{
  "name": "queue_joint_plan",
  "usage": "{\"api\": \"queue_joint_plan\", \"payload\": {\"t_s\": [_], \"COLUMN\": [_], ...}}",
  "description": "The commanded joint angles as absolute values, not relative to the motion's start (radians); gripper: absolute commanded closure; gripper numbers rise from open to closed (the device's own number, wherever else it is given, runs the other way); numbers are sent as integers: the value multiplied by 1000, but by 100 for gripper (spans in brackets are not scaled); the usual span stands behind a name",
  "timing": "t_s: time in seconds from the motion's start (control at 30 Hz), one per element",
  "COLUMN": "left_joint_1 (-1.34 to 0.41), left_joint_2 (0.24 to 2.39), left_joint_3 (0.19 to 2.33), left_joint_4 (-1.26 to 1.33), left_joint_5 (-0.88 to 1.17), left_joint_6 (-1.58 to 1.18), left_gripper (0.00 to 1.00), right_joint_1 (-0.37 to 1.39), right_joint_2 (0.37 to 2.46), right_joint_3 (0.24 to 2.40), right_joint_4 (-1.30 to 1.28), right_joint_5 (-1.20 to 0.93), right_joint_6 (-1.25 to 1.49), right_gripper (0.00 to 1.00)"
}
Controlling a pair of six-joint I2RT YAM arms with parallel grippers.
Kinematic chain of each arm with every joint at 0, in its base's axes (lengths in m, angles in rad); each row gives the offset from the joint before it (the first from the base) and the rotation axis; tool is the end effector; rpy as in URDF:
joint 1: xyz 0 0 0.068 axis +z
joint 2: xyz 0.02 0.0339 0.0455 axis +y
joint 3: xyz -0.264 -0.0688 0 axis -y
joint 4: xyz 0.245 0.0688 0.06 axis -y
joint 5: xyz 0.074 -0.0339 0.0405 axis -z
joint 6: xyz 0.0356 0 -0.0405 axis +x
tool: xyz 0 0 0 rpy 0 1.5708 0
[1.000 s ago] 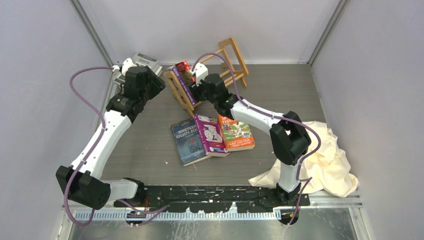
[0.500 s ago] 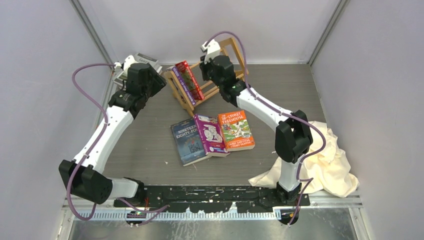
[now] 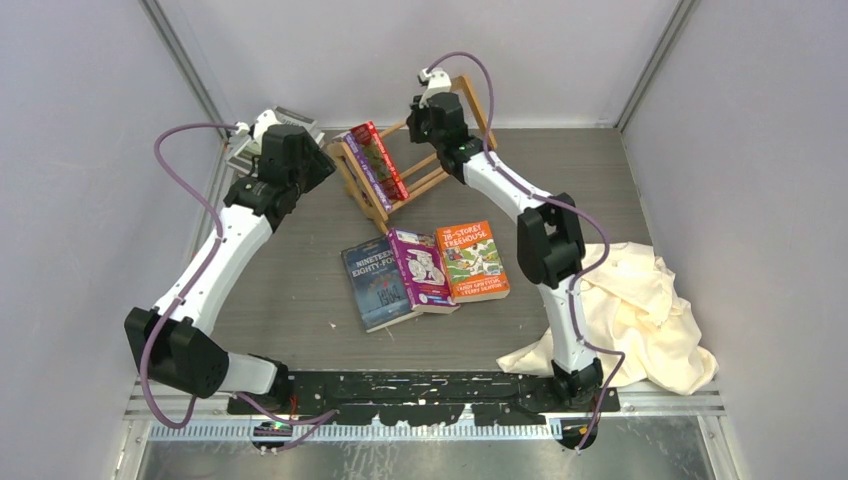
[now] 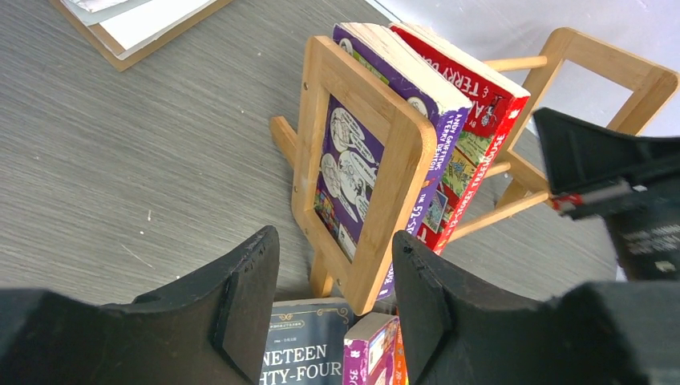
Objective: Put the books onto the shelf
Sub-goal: Adjust the book on the shelf.
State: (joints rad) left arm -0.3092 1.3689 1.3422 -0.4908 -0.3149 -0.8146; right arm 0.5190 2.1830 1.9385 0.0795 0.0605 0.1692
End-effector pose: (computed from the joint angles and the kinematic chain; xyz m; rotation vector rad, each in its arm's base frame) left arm 0.2961 -0.0830 0.3722 -0.7032 1.9582 -0.3634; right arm 0.4630 0.2620 0.3105 -0.2613 1.7374 0.4520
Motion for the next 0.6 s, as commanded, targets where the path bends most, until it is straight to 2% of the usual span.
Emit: {"api": "queue_joint_plan", "payload": {"t_s": [0.0,0.2,0.57], "left_joint_1": [-305,-304,-304], "left_joint_2": [1370,1370,1393], "left_joint_3": [1388,1356,1307], "left_joint_4": [-468,-471,-469], "left_joint_5": [-331,-332,-308], "left_joint_6": [-786,-781,-767], "left_gripper": [46,46,50], "right_joint_1": [520,520,562], "right_joint_2": [2254,2362,2397], "right_joint_3": [2068,2161,2134], "right_joint_4": [69,38,29], "right_joint_5": [15,-55,-68], "right_joint_6": [245,310,333], "right_gripper": [94,95,94]}}
